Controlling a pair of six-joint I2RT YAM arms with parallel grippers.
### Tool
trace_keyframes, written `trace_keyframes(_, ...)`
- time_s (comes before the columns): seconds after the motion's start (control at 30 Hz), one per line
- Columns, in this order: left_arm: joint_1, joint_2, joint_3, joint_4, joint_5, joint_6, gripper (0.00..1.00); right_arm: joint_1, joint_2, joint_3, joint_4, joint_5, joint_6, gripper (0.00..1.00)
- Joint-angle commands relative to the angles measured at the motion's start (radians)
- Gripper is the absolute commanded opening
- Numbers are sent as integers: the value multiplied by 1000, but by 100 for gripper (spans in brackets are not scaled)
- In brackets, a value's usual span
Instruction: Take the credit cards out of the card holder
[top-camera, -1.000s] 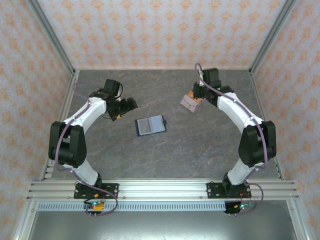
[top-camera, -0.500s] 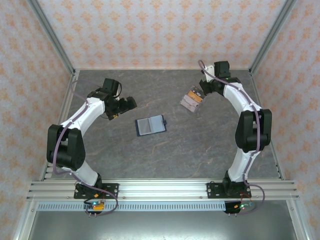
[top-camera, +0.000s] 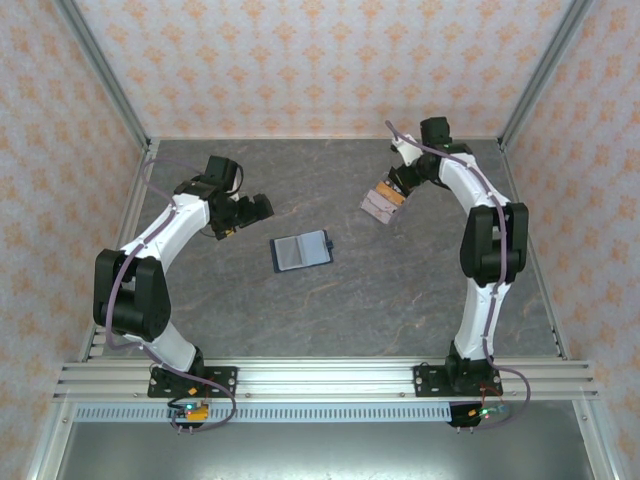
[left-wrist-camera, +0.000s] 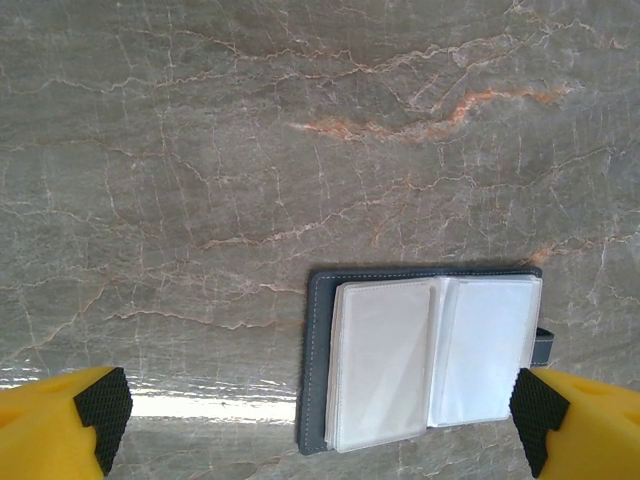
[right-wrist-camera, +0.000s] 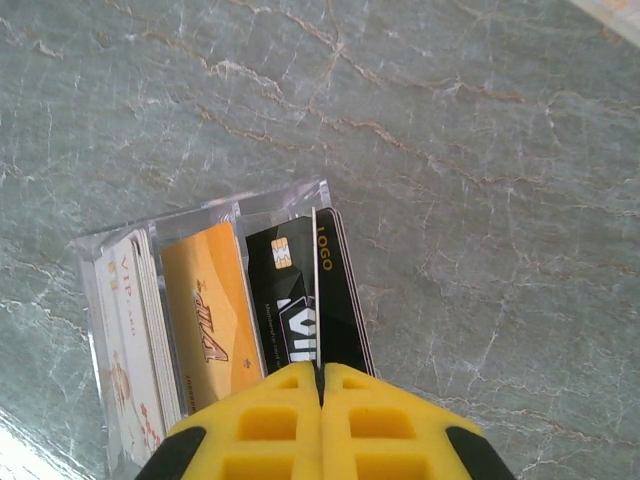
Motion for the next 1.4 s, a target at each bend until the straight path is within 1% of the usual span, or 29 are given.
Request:
trace_keyframes(0.0,4,2,24,-35,-1,25,100,-1,18,59,-71,1,-35,3)
trace_keyframes(0.07,5,1,23,-35,2,25,100,-3,33,81,-100,-7,-24,9)
trace_keyframes(0.1,4,0,22,-35,1,25,100,-3,40,100,-121,-11,-15,14)
trace_keyframes(0.13,3,-1,21,-35,0,25,100,-3,43,116,-134,-8,5,22)
trace_keyframes(0.23,4,-7,19,-33,2,26,100,-2,21,125,-136,4,50,39)
trace_keyframes(0.3,4,-10,16,-32,5,25,100,-1,-8,107,-115,2,75,42)
trace_keyframes(0.4,4,-14,6,-25,10,18,100,5,-65,76,-84,1,152,43)
trace_keyframes(0.5,4,-21,-14,-9,13,4,100,38,-131,19,-44,35,275,43)
trace_keyframes(0.57,5,-25,-29,5,18,-8,100,73,-179,-43,10,85,389,44)
trace_keyframes(0.6,4,-25,-39,14,26,-7,100,93,-200,-74,37,111,462,46)
trace_keyframes(0.63,5,-27,-47,22,36,-7,100,111,-215,-100,53,116,520,47)
trace_keyframes(0.67,5,-28,-53,27,42,-37,100,128,-226,-118,58,123,582,48)
trace_keyframes(0.73,5,-27,-67,37,57,-47,100,169,-239,-137,39,149,724,50)
trace_keyframes(0.8,2,-27,-83,50,78,-57,100,213,-242,-146,1,135,802,51)
trace_keyframes(0.87,2,-23,-98,69,111,-70,97,281,-258,-185,4,165,878,57)
trace_keyframes(0.93,2,-9,-113,97,166,-81,90,355,-274,-241,41,188,980,61)
trace_keyframes(0.97,-1,2,-112,101,188,-80,88,381,-271,-261,57,172,1019,61)
trace_keyframes(1.03,-10,30,-104,91,227,-69,82,432,-254,-283,79,134,1089,60)
trace_keyframes(1.1,-27,54,-94,79,233,-57,76,485,-228,-303,115,100,1143,58)
trace_keyframes(1.23,-57,95,-87,81,235,-68,65,555,-169,-319,165,71,1223,55)
trace_keyframes(1.37,-79,134,-83,97,247,-83,53,582,-114,-324,183,65,1280,53)
